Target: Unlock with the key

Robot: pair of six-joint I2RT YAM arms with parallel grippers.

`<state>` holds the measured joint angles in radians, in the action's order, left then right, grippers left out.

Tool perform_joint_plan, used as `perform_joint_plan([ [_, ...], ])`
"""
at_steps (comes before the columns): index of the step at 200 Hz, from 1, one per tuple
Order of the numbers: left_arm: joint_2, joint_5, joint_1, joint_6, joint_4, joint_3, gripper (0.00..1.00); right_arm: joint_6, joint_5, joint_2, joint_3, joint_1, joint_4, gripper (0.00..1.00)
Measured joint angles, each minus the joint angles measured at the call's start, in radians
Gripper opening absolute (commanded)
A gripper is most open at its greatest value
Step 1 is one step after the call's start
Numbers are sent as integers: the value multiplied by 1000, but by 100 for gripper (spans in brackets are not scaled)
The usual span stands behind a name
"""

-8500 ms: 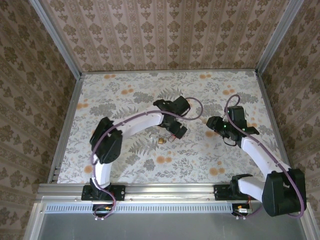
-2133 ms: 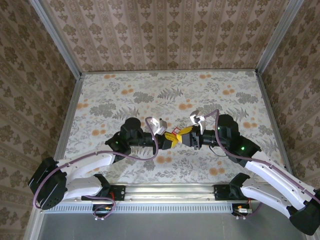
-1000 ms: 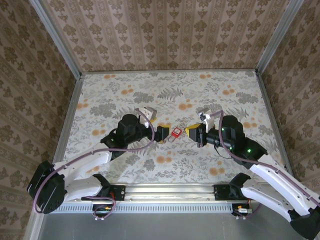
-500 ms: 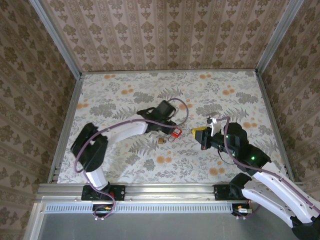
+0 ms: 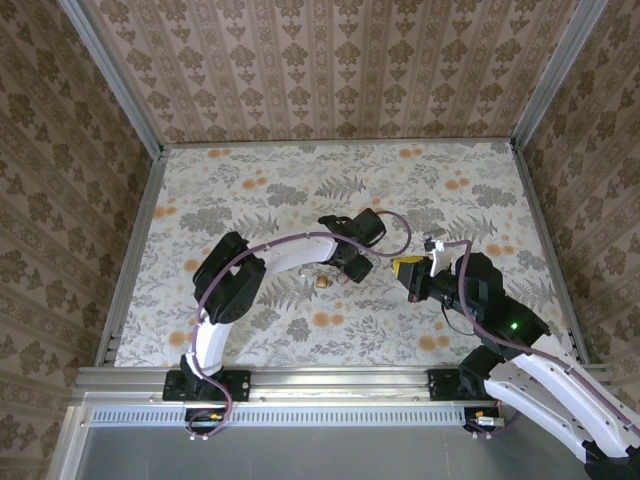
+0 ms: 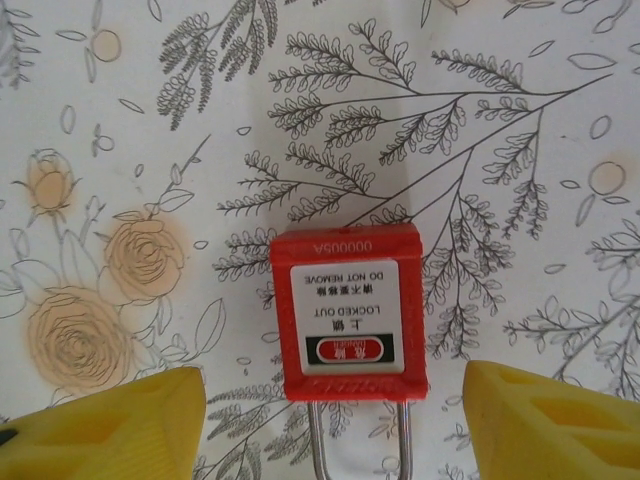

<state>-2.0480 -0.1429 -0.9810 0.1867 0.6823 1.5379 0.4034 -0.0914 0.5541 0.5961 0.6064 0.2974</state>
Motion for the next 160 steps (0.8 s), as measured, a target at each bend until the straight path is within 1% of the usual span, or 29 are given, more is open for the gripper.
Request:
perform_joint_plan([
  [70, -45, 34, 14, -1, 32, 11, 56, 12, 3, -20, -2, 0, 22, 0],
  [98, -57, 42, 19, -1, 34, 22, 56, 16, 3, -20, -2, 0, 22, 0],
  [116, -72, 46, 21, -1, 33, 44, 60, 19, 3, -20, -2, 0, 22, 0],
  [133, -88, 50, 24, -3, 31, 71, 60, 19, 3, -21, -2, 0, 22, 0],
  [139, -92, 52, 25, -4, 31, 77, 59, 19, 3, -21, -3, 0, 22, 0],
  [160, -101, 60, 31, -8, 31, 87, 49, 19, 3, -22, -2, 0, 22, 0],
])
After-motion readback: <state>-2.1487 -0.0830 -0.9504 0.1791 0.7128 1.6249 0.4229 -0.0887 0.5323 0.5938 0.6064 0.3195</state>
